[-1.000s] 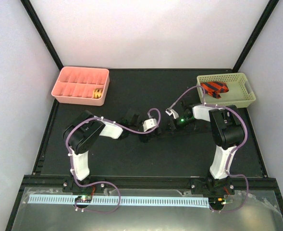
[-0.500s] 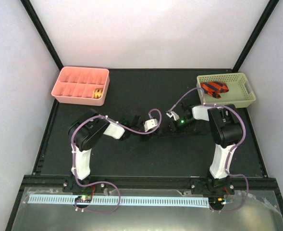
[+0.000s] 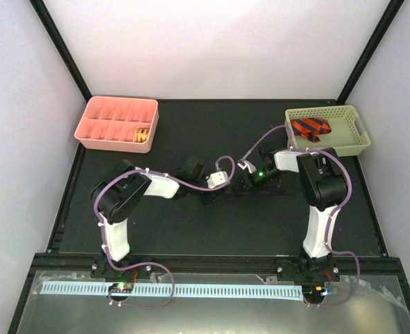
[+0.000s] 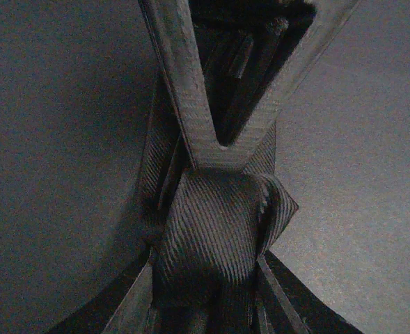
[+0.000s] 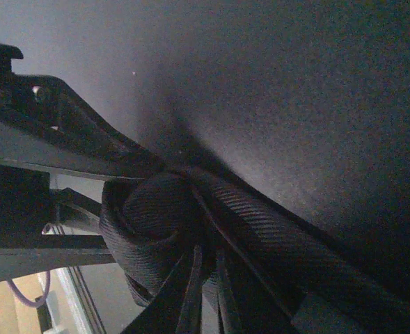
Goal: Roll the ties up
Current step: Roll the tie at the center of the board.
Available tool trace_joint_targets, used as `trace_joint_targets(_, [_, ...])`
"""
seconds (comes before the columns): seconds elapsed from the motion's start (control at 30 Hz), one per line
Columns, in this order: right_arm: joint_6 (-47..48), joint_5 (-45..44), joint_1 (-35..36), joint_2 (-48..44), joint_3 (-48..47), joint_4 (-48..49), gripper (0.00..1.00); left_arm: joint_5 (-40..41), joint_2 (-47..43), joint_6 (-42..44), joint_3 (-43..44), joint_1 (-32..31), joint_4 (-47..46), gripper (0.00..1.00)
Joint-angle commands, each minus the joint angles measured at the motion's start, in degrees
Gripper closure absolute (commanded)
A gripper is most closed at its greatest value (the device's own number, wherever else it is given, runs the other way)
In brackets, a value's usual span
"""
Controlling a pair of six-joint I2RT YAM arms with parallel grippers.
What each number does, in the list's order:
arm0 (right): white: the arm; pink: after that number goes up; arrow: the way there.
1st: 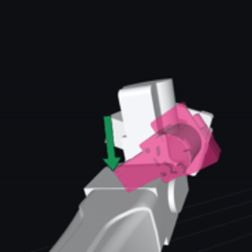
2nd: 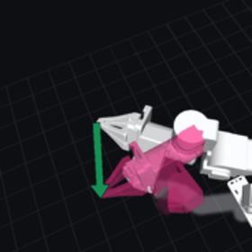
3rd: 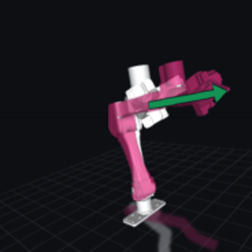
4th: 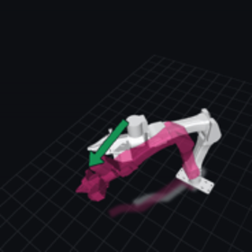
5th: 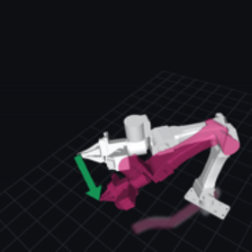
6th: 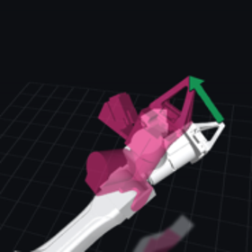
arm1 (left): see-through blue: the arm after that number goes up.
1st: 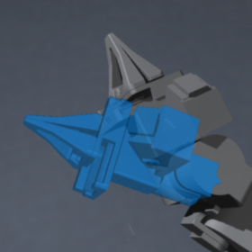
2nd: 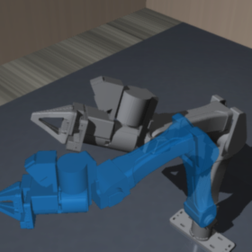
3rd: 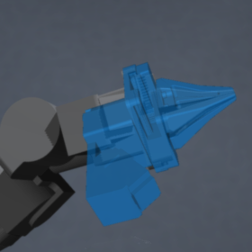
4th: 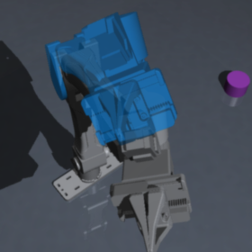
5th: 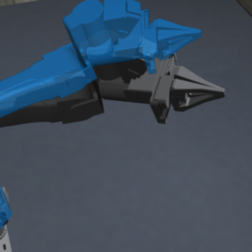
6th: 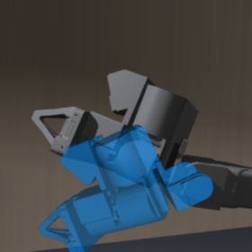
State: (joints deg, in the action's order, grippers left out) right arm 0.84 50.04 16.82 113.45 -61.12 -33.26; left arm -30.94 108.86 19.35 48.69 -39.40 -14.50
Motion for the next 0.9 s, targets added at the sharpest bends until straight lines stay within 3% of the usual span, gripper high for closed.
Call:
trace_joint_targets(0.0, [0.53,-2.36,-0.71,-0.57,-2.76,-0.84,0.84,2.63,-1.13,0.02,1.72,-0.51,10.70,0.78])
trace_joint_targets(0.27, [1.94,1.17,-2.74,-5.96,-1.35,-3.98,0.59,4.87,0.27,-0.54,4.01,-0.57,15.56,0.81])
trace_joint_targets(0.6, [0.36,1.35,0.50,-4.25,-1.54,-2.24,0.52,5.20,1.22,-1.73,5.20,-0.62,17.03,0.81])
trace_joint_targets(0.87, [0.59,-0.48,1.73,-1.67,-2.71,-1.72,0.62,5.36,1.44,-2.00,5.61,-0.70,17.23,0.81])
